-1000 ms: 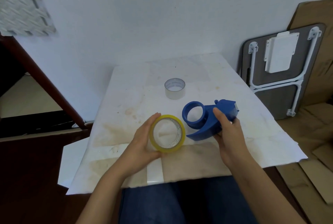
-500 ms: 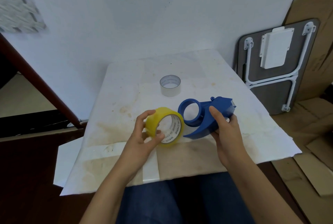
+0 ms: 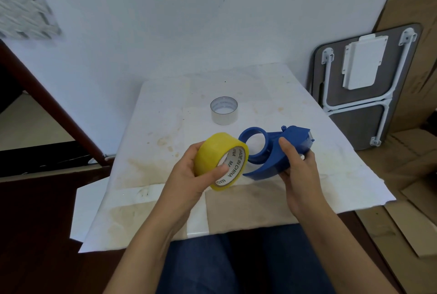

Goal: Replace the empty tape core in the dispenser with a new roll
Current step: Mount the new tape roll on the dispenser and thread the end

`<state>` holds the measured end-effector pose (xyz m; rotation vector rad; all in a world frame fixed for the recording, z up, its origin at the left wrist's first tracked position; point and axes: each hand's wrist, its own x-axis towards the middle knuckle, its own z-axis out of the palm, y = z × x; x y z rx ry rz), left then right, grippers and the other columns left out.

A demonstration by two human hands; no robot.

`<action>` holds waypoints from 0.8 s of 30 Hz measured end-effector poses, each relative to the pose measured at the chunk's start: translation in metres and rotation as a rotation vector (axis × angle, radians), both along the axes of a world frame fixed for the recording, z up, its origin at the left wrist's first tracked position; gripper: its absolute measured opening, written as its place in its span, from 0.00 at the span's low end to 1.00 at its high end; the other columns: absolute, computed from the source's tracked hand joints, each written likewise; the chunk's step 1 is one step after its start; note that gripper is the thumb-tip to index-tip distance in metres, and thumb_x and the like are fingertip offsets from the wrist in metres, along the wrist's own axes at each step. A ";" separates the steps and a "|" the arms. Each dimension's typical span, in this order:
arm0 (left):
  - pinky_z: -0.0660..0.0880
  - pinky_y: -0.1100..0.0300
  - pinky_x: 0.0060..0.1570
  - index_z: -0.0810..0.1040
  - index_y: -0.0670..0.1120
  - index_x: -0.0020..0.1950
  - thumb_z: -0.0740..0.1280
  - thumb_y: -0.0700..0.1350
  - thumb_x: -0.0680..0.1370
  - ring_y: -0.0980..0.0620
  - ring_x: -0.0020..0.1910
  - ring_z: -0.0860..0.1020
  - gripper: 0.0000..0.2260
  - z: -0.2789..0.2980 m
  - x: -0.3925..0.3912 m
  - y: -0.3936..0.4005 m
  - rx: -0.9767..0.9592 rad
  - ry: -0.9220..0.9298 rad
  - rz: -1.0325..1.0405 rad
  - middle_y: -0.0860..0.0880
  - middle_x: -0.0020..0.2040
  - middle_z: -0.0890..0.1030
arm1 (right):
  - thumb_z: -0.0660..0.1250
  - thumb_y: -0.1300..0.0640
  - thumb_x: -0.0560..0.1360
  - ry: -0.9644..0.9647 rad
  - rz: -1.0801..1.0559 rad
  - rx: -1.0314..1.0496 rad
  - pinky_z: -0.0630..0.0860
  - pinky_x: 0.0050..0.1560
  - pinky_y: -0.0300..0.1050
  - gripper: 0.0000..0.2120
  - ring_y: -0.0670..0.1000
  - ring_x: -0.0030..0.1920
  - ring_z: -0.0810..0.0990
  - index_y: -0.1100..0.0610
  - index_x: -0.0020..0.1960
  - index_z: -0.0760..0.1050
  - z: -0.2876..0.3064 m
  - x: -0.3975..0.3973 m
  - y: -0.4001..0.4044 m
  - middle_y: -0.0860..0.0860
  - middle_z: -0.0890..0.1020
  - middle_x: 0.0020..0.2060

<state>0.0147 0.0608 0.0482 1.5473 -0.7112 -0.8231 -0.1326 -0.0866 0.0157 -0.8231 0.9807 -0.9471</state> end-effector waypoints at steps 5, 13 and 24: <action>0.83 0.48 0.53 0.79 0.41 0.60 0.61 0.47 0.82 0.48 0.50 0.86 0.13 0.010 -0.004 0.000 -0.144 0.510 0.151 0.46 0.49 0.86 | 0.72 0.52 0.73 -0.012 0.004 -0.015 0.76 0.63 0.52 0.24 0.50 0.59 0.80 0.50 0.66 0.67 0.004 -0.001 0.000 0.52 0.79 0.61; 0.81 0.63 0.27 0.74 0.39 0.68 0.58 0.51 0.83 0.46 0.39 0.87 0.20 0.002 0.006 0.004 -0.016 0.773 0.187 0.36 0.56 0.85 | 0.72 0.53 0.73 -0.040 0.033 -0.032 0.77 0.63 0.52 0.24 0.50 0.59 0.80 0.51 0.66 0.68 0.011 0.001 0.001 0.52 0.79 0.62; 0.80 0.66 0.28 0.79 0.38 0.56 0.60 0.38 0.82 0.50 0.35 0.86 0.10 0.005 0.002 0.003 0.054 0.621 0.171 0.38 0.44 0.87 | 0.73 0.52 0.72 -0.032 0.067 -0.039 0.77 0.62 0.51 0.27 0.50 0.59 0.80 0.52 0.68 0.68 0.014 0.000 0.003 0.51 0.79 0.62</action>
